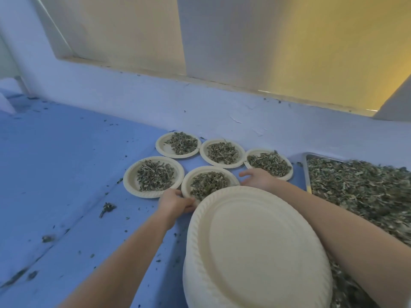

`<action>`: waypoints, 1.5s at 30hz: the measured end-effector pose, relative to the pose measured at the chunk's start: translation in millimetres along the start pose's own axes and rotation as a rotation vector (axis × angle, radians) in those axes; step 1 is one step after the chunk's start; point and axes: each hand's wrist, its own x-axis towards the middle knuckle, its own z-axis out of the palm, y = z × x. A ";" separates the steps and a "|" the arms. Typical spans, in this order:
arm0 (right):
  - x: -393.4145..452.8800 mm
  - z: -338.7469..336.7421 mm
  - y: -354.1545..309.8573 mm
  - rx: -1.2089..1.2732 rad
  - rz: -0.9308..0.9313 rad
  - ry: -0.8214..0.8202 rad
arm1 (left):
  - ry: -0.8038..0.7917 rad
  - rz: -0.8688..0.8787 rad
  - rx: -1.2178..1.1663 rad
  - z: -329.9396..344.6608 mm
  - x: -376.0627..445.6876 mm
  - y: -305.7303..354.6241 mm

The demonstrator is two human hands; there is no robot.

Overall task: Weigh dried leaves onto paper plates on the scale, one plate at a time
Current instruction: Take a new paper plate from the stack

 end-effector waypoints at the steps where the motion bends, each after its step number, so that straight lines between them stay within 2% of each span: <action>1: -2.6 0.5 -0.1 0.017 -0.005 -0.005 | -0.003 0.008 0.011 1.0 -2.8 1.4; 4: -14.0 -1.9 -4.0 0.069 -0.027 -0.008 | -0.022 0.005 0.000 2.5 -12.5 5.9; 8: -45.2 -16.8 -14.0 0.334 -0.017 -0.003 | -0.054 0.013 0.045 -3.7 -27.3 9.6; 12: -87.2 -38.7 -28.8 0.514 -0.104 0.015 | 0.159 0.206 0.047 -13.5 -51.8 25.7; 17: -141.8 -67.9 -54.2 0.601 -0.249 0.043 | 0.244 0.484 -0.044 -25.7 -109.5 63.8; 21: -195.2 -78.2 -70.8 0.624 -0.423 0.046 | 0.260 0.628 -0.171 -32.8 -167.7 83.3; 25: -243.3 -68.2 -69.0 0.637 -0.564 0.039 | 0.155 0.672 -0.153 -26.1 -225.0 72.9; 27: -264.9 -58.1 -57.6 0.606 -0.593 0.044 | 0.150 0.646 -0.062 -15.2 -245.8 56.5; 29: -280.3 -45.4 -41.0 0.495 -0.574 0.123 | 0.207 0.603 0.041 -5.1 -257.9 37.2; 32: -295.1 -25.4 -16.7 0.041 -0.528 0.275 | 0.274 0.571 0.207 6.1 -268.4 7.4; 36: -299.4 3.7 1.2 -0.381 -0.512 0.104 | 0.275 0.705 0.718 20.9 -267.1 -17.9; 38: -296.4 9.8 5.4 -0.528 -0.603 0.155 | 0.264 0.770 0.860 26.4 -260.3 -20.4; 40: -293.8 6.9 7.7 -0.562 -0.670 0.224 | 0.279 0.787 0.939 28.3 -254.2 -18.6; 45: -284.3 -5.4 3.7 -0.407 -0.774 0.248 | 0.300 0.784 0.978 27.4 -241.8 -9.1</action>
